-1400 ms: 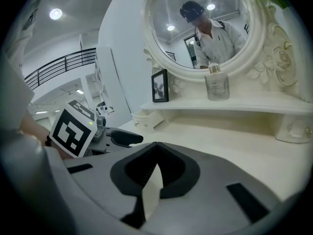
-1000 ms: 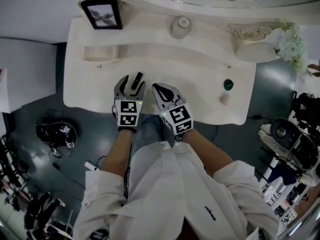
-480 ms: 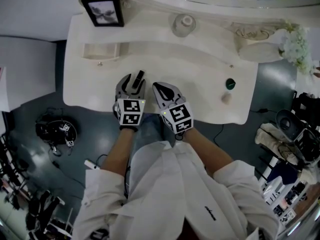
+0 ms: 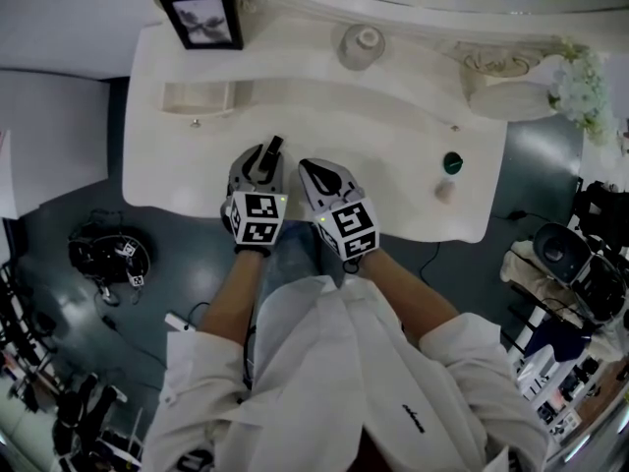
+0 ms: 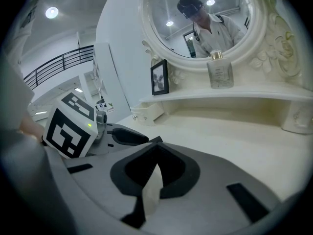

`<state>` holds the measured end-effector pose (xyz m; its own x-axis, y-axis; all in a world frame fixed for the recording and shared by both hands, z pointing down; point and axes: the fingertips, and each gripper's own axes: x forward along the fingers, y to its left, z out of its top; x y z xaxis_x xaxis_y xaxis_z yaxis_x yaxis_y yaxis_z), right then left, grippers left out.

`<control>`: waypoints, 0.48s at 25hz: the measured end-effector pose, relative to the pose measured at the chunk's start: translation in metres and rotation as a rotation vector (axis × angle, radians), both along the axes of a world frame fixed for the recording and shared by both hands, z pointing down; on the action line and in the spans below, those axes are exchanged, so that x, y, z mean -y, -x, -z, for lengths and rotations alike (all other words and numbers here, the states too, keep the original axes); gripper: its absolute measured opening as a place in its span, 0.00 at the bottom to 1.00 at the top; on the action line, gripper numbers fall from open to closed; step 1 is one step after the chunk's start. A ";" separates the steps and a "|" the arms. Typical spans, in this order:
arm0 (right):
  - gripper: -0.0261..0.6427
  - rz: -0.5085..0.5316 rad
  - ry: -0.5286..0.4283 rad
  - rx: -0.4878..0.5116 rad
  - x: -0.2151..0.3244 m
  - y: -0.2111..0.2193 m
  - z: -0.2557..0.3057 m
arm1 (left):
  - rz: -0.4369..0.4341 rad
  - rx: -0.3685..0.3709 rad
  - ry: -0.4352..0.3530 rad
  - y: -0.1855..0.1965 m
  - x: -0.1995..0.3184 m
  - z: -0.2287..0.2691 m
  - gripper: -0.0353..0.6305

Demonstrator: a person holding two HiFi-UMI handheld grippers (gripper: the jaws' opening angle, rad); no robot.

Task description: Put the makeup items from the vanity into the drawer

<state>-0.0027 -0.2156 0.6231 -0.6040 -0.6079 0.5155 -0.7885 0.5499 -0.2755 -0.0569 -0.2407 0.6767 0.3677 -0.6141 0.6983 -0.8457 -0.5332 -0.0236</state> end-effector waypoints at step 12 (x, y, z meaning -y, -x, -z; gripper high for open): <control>0.07 -0.005 -0.002 -0.007 0.002 0.000 0.005 | 0.024 -0.012 0.007 0.003 0.000 0.003 0.23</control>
<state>-0.0028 -0.2177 0.6183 -0.5973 -0.6120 0.5184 -0.7933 0.5460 -0.2694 -0.0603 -0.2407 0.6742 0.3617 -0.6180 0.6980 -0.8582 -0.5133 -0.0097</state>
